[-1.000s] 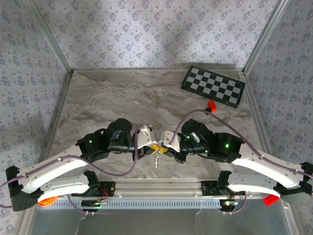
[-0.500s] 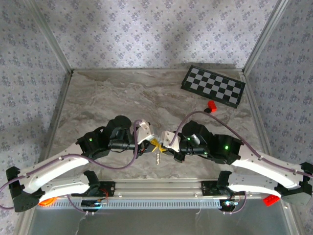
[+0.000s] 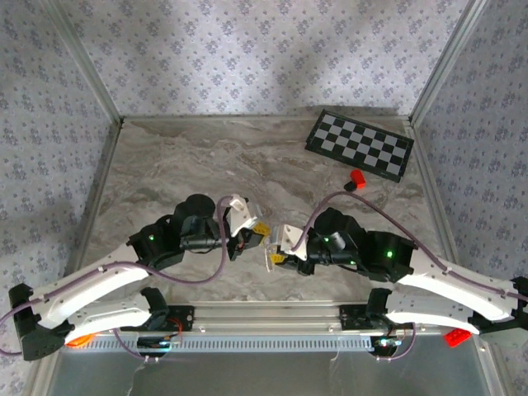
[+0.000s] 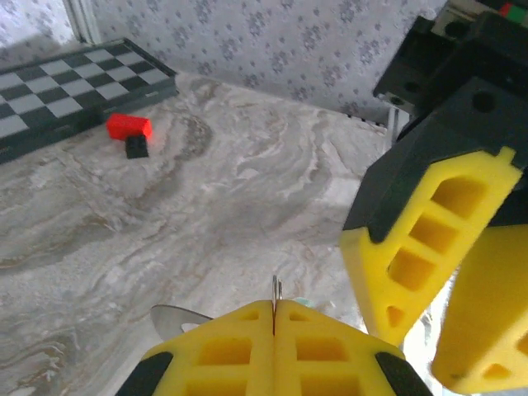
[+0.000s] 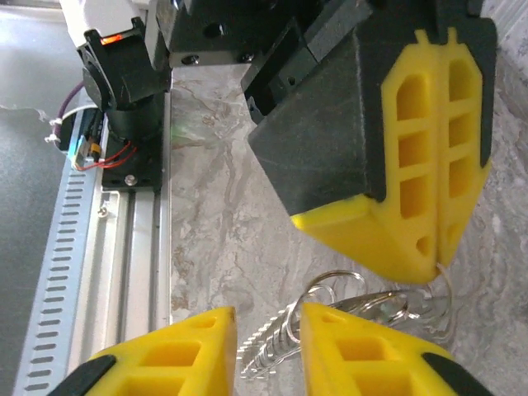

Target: Put the keys on the keyring

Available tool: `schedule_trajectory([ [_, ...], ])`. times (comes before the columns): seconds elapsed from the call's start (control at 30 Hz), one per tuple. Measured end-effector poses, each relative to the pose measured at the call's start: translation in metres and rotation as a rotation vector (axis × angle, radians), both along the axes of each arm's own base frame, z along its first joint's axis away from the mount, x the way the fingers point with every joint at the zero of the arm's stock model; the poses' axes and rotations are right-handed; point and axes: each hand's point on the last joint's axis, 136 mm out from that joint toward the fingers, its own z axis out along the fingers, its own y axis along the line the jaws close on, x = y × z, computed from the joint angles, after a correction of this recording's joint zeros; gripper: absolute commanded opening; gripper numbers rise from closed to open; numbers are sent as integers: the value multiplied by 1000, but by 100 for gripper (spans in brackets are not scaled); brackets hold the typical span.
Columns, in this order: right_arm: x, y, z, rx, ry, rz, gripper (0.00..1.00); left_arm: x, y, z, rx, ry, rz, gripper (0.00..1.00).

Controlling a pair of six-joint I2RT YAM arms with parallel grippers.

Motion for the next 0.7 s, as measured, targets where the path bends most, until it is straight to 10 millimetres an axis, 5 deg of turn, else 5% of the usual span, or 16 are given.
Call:
schedule_trajectory([
  [0.27, -4, -11, 22, 99, 2, -23, 36, 5, 7, -4, -54, -54, 41, 0],
  [0.7, 12, -20, 37, 243, 116, -144, 45, -6, 20, 24, -193, -150, 23, 0],
])
